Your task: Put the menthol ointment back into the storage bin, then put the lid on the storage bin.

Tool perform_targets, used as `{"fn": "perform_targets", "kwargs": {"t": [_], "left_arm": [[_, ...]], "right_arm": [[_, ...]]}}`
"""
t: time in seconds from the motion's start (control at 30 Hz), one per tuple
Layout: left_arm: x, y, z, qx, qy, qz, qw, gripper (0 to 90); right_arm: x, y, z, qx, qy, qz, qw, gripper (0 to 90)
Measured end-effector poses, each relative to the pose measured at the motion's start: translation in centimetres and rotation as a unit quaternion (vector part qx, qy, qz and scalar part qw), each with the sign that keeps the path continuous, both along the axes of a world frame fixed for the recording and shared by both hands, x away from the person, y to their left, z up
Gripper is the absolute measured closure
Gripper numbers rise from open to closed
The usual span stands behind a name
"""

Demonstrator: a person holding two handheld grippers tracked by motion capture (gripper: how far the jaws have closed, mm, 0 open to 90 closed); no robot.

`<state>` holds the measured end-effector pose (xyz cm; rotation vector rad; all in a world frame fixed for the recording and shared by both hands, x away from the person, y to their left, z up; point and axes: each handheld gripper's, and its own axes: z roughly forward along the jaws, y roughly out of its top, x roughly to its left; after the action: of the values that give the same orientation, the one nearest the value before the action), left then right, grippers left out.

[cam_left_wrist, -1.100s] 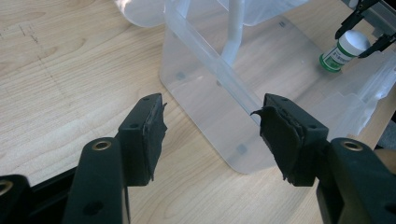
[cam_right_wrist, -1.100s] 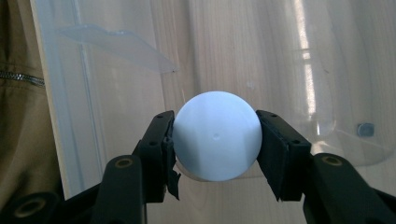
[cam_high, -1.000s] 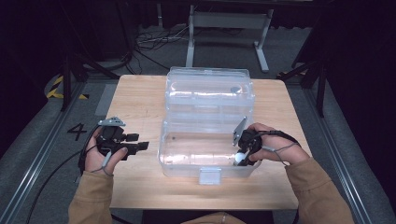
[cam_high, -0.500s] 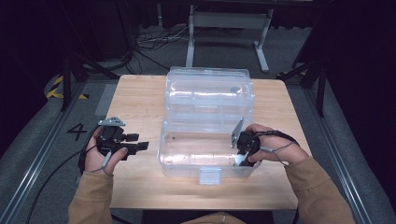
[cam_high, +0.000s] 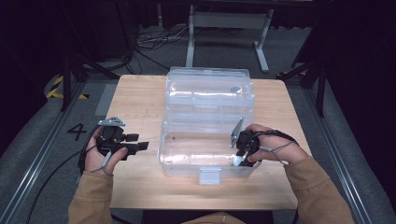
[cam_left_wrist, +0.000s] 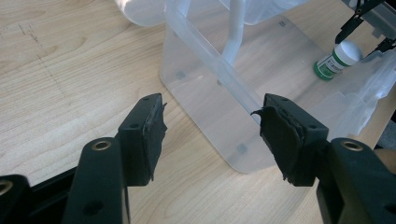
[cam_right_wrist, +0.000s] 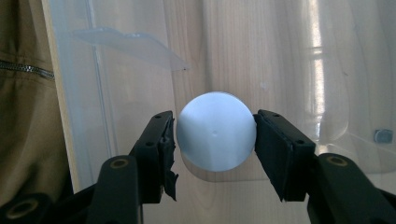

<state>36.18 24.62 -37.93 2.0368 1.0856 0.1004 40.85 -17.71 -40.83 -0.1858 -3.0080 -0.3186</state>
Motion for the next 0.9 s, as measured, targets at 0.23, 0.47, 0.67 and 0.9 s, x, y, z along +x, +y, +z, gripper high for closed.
{"fn": "perform_targets", "kwargs": {"t": [0.23,0.47,0.67,0.9], "left_arm": [[0.1,0.0,0.0,0.000,0.000,0.001,1.0000,40.5],[0.3,-0.2,-0.1,0.001,0.002,-0.002,1.0000,40.5],[0.5,-0.5,-0.1,0.002,0.003,-0.007,1.0000,40.5],[0.5,-0.7,-0.2,0.004,0.003,-0.009,0.9999,40.5]], "right_arm": [[0.0,-0.2,0.2,0.011,0.000,-0.010,0.9999,45.8],[-0.2,-1.2,1.3,0.048,-0.016,-0.030,0.9983,44.9],[-0.5,-2.0,2.7,0.085,-0.034,-0.053,0.9943,45.1],[-0.7,-2.7,4.7,0.127,-0.059,-0.067,0.9879,45.5]]}}
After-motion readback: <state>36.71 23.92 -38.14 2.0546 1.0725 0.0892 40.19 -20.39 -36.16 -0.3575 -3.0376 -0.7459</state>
